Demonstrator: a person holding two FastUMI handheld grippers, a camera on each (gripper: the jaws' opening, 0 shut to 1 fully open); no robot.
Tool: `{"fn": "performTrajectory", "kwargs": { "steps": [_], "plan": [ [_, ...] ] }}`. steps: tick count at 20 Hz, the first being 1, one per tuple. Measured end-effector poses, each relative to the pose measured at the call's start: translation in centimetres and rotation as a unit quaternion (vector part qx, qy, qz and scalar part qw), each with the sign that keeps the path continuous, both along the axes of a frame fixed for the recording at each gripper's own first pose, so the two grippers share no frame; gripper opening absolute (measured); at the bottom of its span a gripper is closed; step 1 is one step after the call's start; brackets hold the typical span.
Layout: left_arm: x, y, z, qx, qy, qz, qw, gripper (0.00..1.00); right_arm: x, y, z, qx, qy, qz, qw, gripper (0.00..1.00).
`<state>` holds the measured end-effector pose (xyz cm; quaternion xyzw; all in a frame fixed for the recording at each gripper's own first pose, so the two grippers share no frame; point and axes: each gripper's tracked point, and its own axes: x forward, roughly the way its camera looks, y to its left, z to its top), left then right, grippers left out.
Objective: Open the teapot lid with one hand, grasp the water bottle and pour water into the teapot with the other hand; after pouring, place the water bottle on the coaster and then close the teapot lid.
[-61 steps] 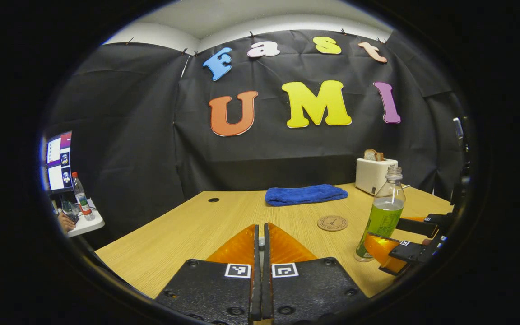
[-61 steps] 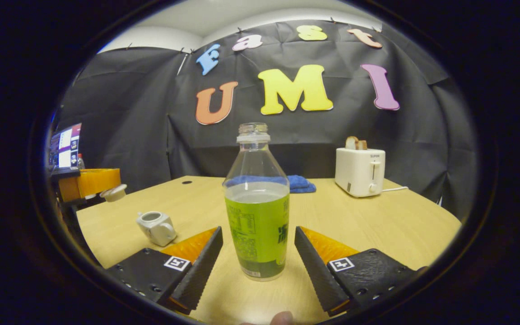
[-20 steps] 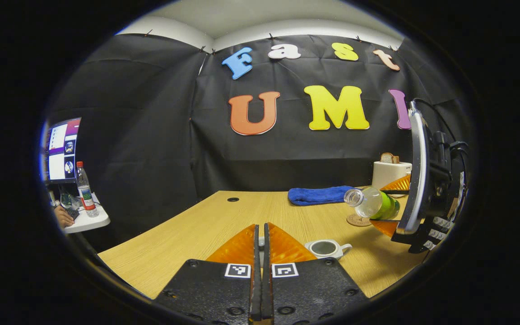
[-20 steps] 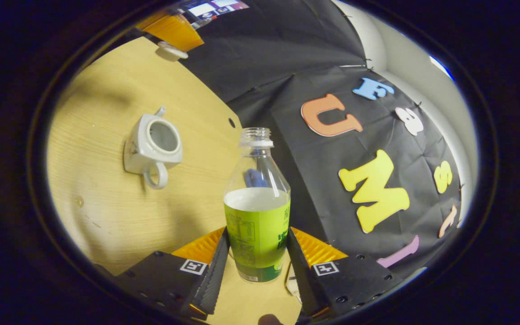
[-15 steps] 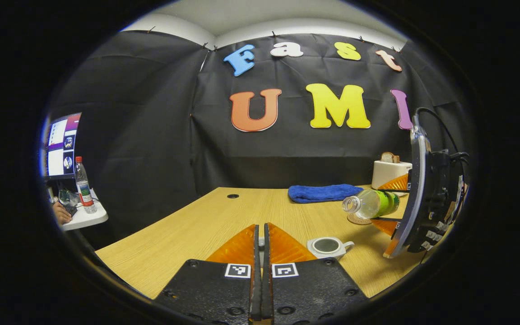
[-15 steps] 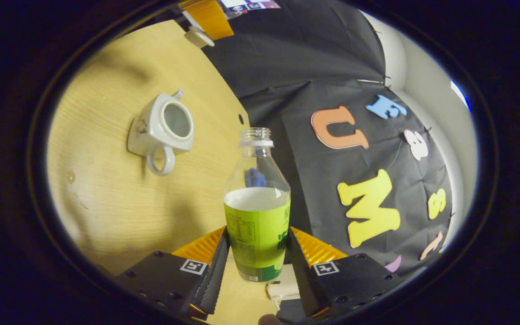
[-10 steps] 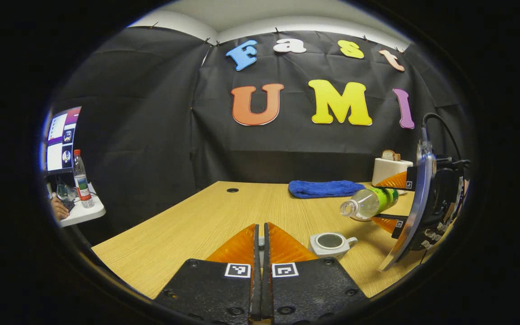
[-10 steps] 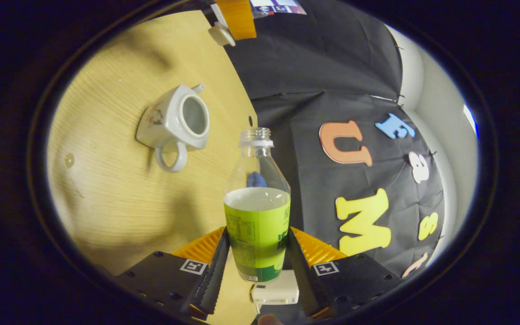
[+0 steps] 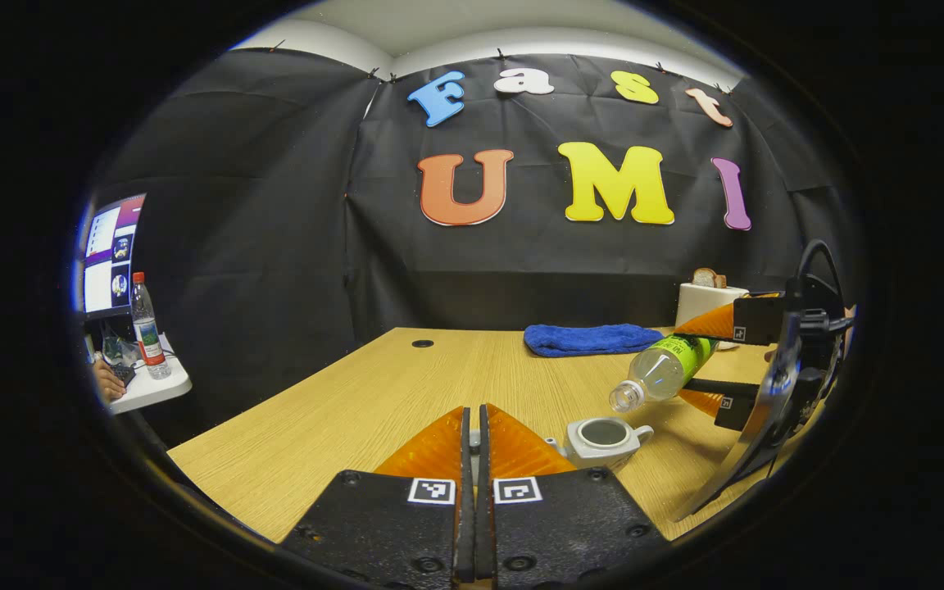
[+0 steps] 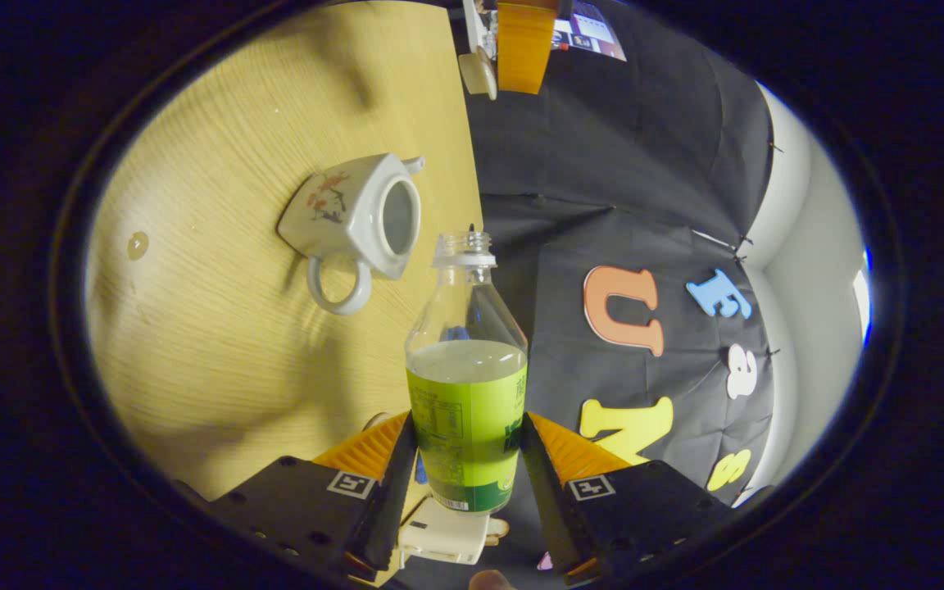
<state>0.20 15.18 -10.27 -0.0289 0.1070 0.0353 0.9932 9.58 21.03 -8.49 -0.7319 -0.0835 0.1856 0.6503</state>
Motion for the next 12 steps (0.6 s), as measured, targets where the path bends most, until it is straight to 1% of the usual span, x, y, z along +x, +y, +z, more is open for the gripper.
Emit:
{"fn": "performTrajectory", "kwargs": {
  "steps": [2, 5, 10, 12],
  "plan": [
    [0.0, 0.0, 0.0, -0.001, -0.001, 0.000, 1.000, 0.03, 0.0, 0.1, 0.4, -0.015, -0.013, 0.007, 1.000, 0.70],
    [0.0, 0.1, 0.0, 0.000, 0.000, -0.001, 1.000, 0.03, 0.2, 0.2, 0.9, -0.038, -0.030, 0.011, 0.999, 0.71],
    [0.0, 0.2, -0.1, -0.001, 0.000, -0.004, 1.000, 0.03, 0.2, 0.7, 1.9, -0.081, -0.069, 0.028, 0.994, 0.70],
    [0.0, 0.2, 0.0, -0.003, 0.000, -0.004, 1.000, 0.03, 0.2, 0.4, 2.0, -0.085, -0.071, 0.030, 0.993, 0.70]
  ]
}}
